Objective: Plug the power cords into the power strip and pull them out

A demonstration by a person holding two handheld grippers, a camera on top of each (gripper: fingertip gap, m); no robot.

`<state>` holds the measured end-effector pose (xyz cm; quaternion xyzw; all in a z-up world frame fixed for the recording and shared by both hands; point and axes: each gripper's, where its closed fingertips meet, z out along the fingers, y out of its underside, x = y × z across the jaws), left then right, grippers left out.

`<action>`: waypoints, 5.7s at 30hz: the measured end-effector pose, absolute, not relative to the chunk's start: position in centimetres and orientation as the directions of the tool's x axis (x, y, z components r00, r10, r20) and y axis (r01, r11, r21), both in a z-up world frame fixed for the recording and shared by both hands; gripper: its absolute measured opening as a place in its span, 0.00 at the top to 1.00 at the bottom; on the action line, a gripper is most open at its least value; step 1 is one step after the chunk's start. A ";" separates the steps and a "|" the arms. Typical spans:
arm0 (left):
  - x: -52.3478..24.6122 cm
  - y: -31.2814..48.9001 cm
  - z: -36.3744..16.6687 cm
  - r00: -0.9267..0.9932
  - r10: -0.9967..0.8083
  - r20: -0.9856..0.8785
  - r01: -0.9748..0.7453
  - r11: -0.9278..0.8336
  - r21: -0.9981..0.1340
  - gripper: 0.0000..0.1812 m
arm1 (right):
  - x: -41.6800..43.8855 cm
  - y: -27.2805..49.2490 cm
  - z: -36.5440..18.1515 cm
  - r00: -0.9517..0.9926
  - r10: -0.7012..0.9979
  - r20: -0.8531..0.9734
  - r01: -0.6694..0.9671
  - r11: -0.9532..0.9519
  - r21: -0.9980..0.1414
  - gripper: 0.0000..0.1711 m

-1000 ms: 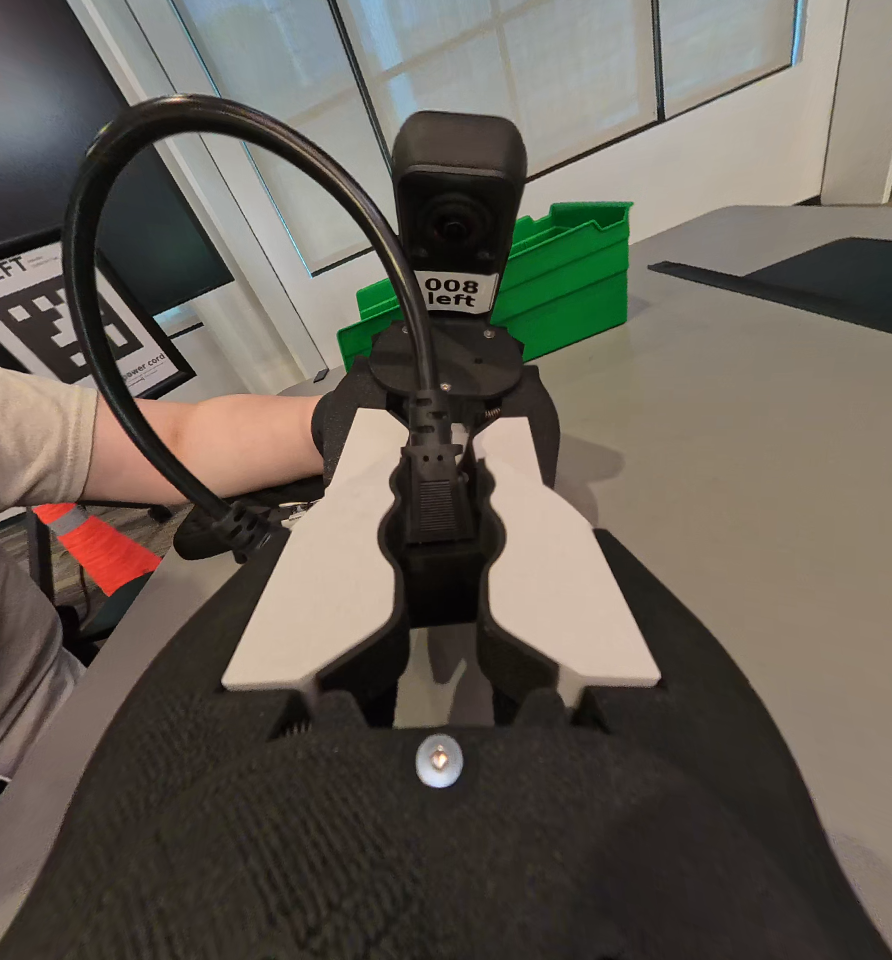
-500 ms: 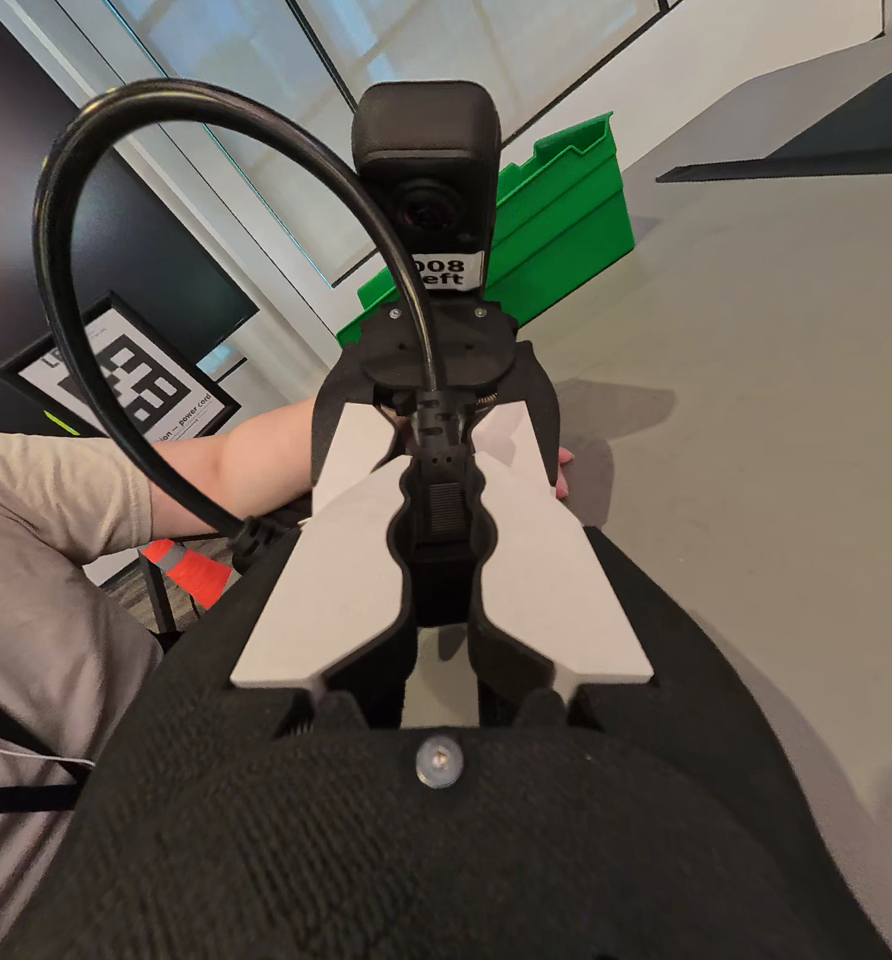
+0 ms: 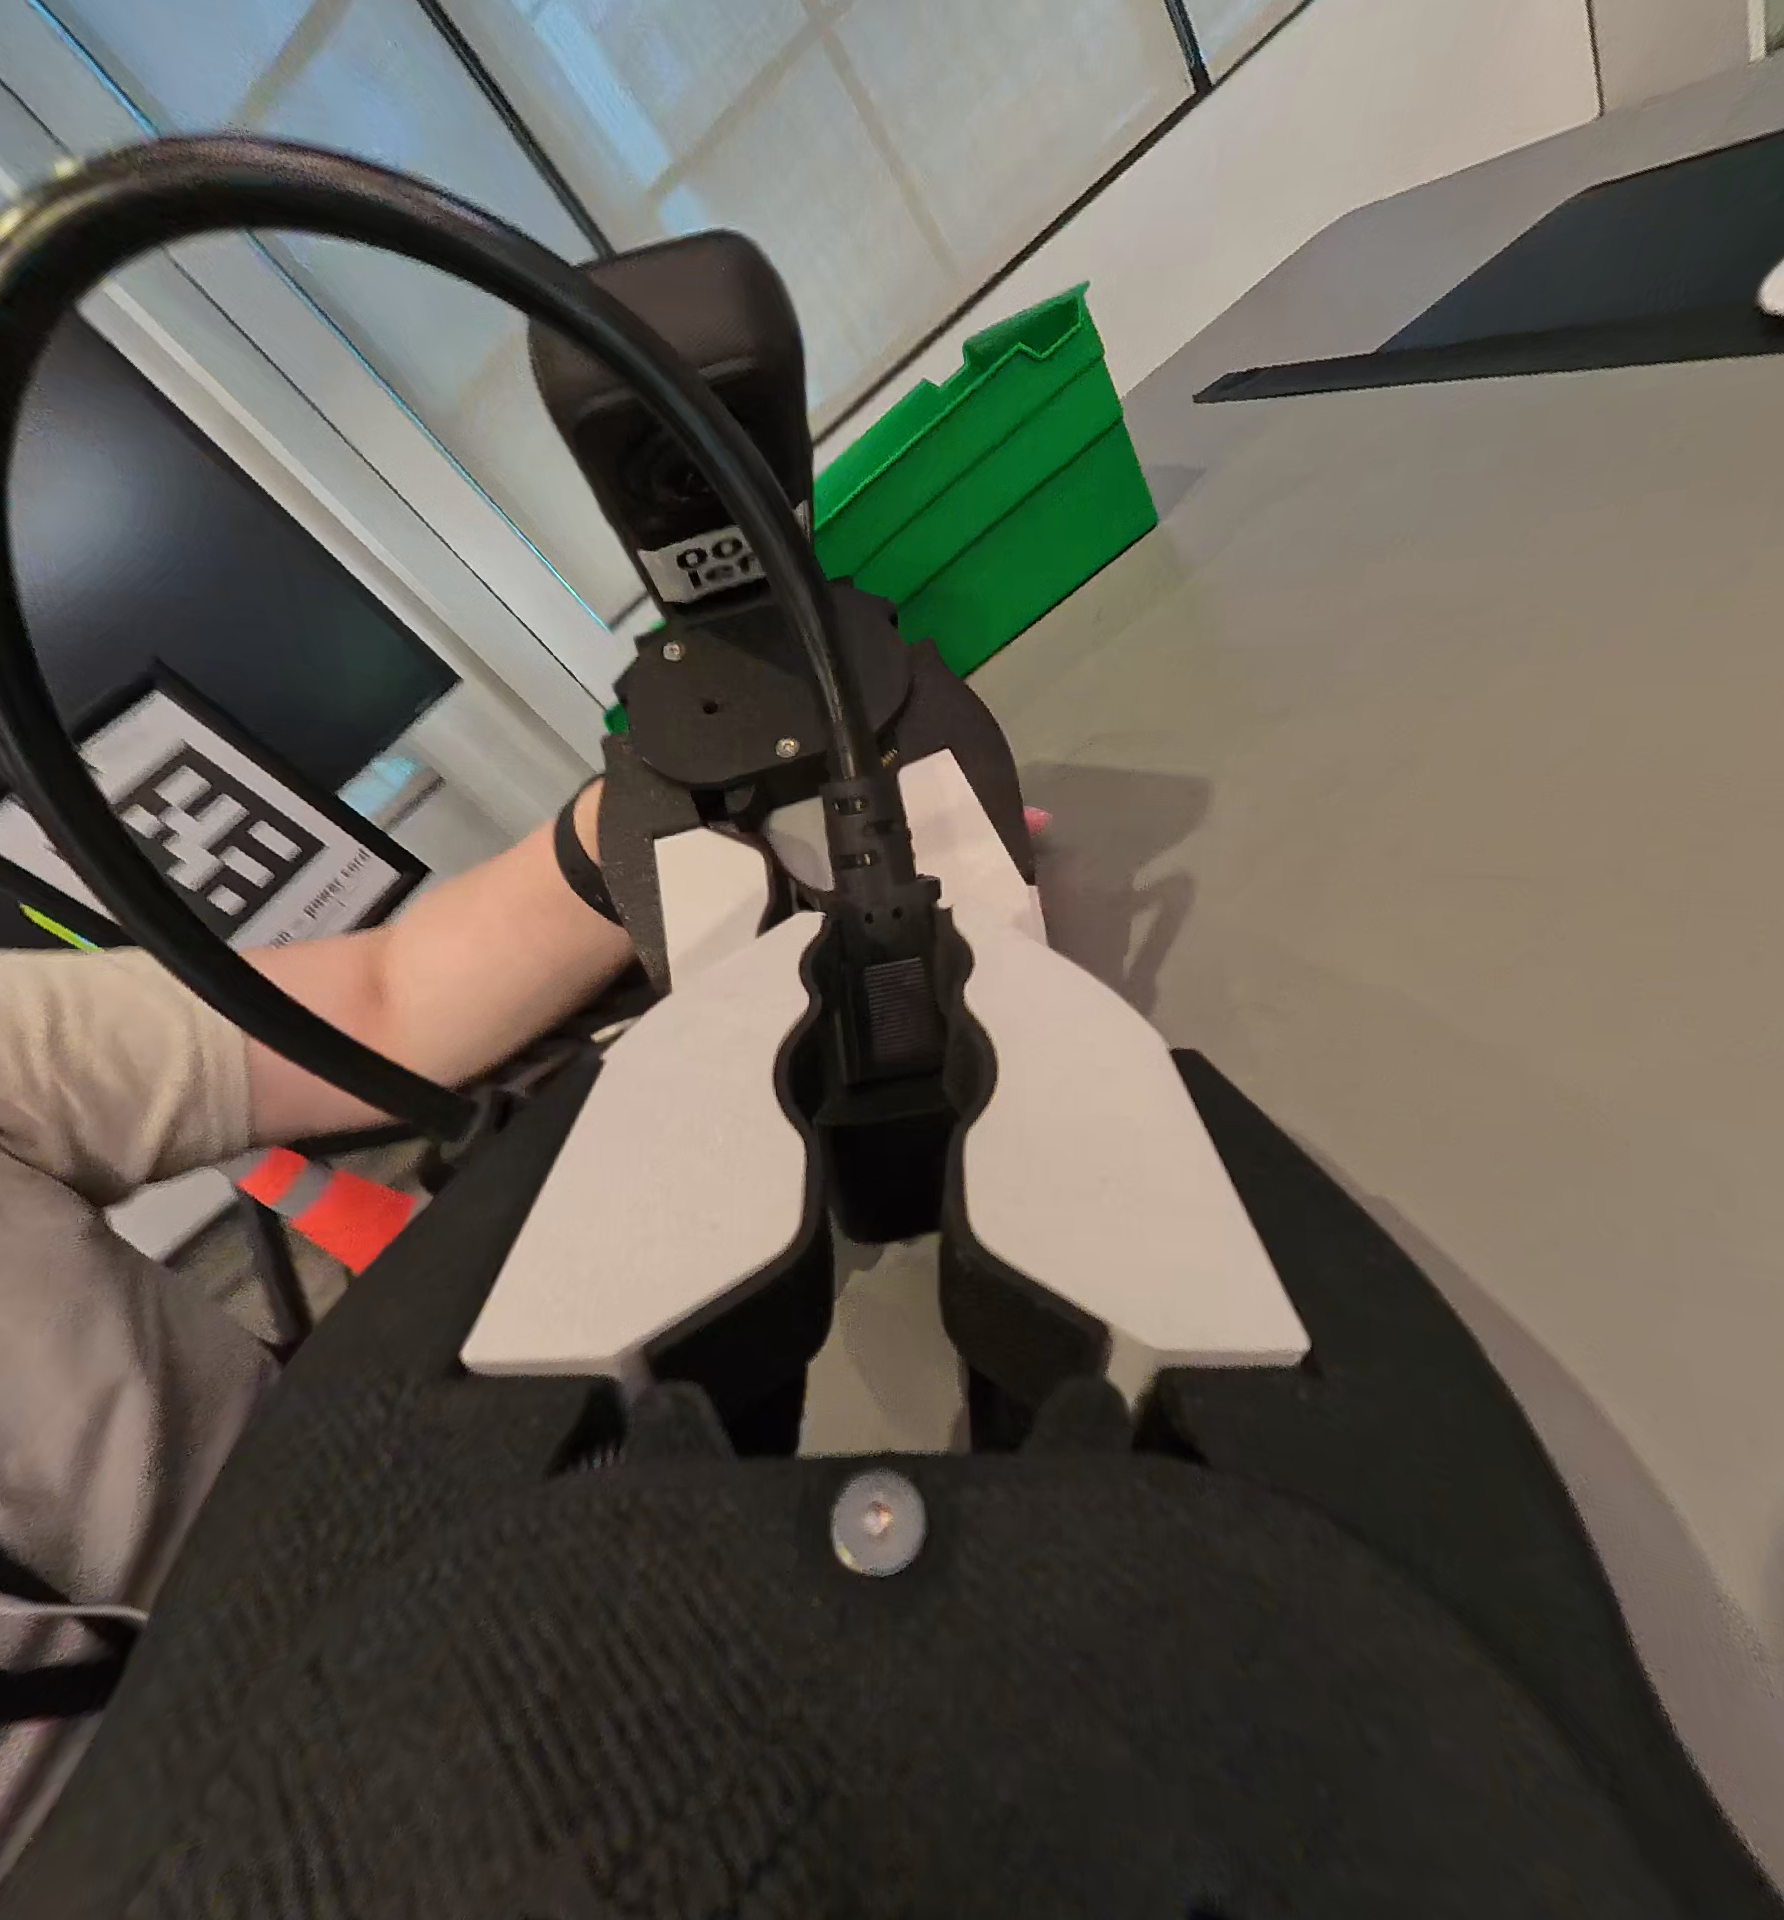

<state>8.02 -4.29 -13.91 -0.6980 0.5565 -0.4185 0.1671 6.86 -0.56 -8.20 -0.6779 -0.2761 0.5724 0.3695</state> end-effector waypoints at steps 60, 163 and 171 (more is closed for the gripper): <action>8.7 -2.4 -13.1 0.046 -0.948 0.314 -0.546 -0.288 -0.787 0.77 | 5.8 0.1 -10.2 0.425 0.760 -0.492 0.147 -0.594 -0.791 0.85; 8.5 -2.8 -13.2 0.100 -0.979 -0.180 -0.656 0.071 -0.751 0.94 | 7.2 -0.4 -11.1 0.465 0.679 -0.568 0.225 -0.711 -0.666 0.85; 9.5 -3.7 -13.8 0.043 -0.941 -0.334 -0.697 0.212 -0.685 1.00 | 7.5 0.4 -11.3 0.445 0.745 -0.497 0.275 -0.642 -0.715 0.85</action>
